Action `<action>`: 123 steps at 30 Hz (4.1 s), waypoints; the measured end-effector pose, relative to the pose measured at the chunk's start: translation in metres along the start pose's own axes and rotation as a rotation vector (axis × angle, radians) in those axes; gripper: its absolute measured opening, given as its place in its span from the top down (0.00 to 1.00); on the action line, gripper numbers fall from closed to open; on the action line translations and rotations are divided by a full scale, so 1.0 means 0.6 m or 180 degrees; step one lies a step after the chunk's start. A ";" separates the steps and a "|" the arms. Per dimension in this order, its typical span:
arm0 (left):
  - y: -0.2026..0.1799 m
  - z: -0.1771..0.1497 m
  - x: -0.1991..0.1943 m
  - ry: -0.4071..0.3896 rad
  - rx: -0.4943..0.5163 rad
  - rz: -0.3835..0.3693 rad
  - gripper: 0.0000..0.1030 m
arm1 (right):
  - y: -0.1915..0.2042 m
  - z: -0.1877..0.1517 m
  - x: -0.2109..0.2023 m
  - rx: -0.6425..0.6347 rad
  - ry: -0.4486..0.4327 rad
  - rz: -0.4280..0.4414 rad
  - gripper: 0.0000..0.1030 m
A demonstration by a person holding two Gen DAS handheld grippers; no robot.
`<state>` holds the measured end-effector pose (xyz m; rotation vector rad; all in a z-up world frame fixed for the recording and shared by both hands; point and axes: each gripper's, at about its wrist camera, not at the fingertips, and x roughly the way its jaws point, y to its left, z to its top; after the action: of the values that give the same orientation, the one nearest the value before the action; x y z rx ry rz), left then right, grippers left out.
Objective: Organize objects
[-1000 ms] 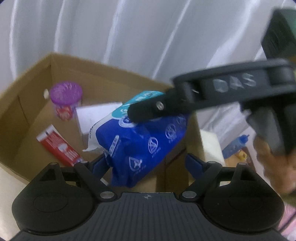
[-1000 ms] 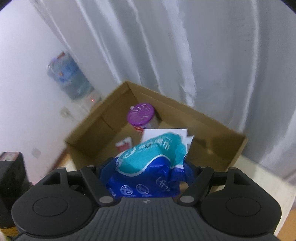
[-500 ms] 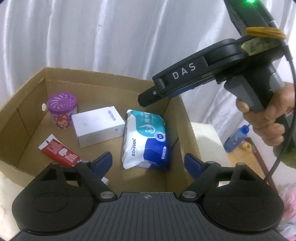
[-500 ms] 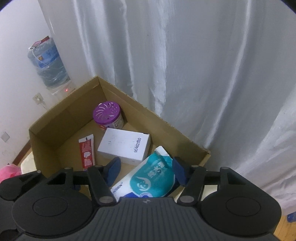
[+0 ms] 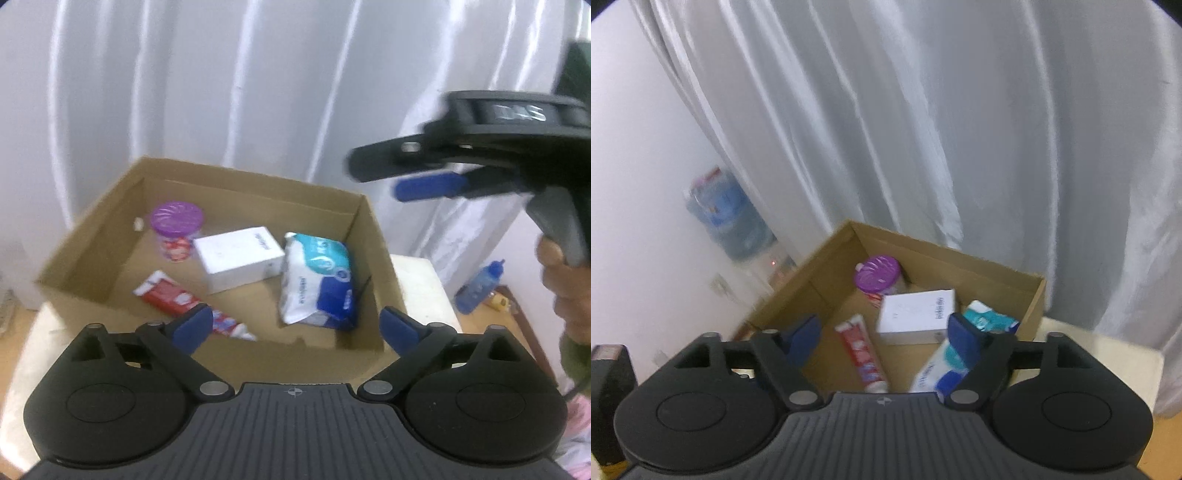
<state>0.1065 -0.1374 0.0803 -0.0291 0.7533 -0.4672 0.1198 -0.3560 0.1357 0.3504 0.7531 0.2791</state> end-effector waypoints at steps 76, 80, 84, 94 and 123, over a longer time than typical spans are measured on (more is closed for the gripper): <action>0.044 0.001 -0.157 -0.0264 0.0180 0.0995 0.00 | 0.182 -0.163 -0.079 0.0349 -0.0689 -0.1593 0.00; 0.045 -0.001 -0.156 -0.0236 0.0199 0.0990 0.00 | 0.181 -0.164 -0.077 0.0356 -0.0679 -0.1615 0.00; 0.046 -0.002 -0.154 -0.0206 0.0203 0.0988 0.00 | 0.179 -0.165 -0.075 0.0372 -0.0654 -0.1626 0.00; 0.052 -0.001 -0.142 -0.0145 0.0191 0.0981 0.00 | 0.177 -0.163 -0.070 0.0383 -0.0653 -0.1624 0.00; 0.056 0.021 -0.051 0.0234 0.0462 0.0690 0.00 | 0.123 -0.169 0.012 0.0561 -0.0267 -0.1864 0.00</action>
<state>0.1086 -0.0962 0.1030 0.2044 0.7831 -0.3162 0.0445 -0.2653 0.0925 0.2909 0.7666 -0.3534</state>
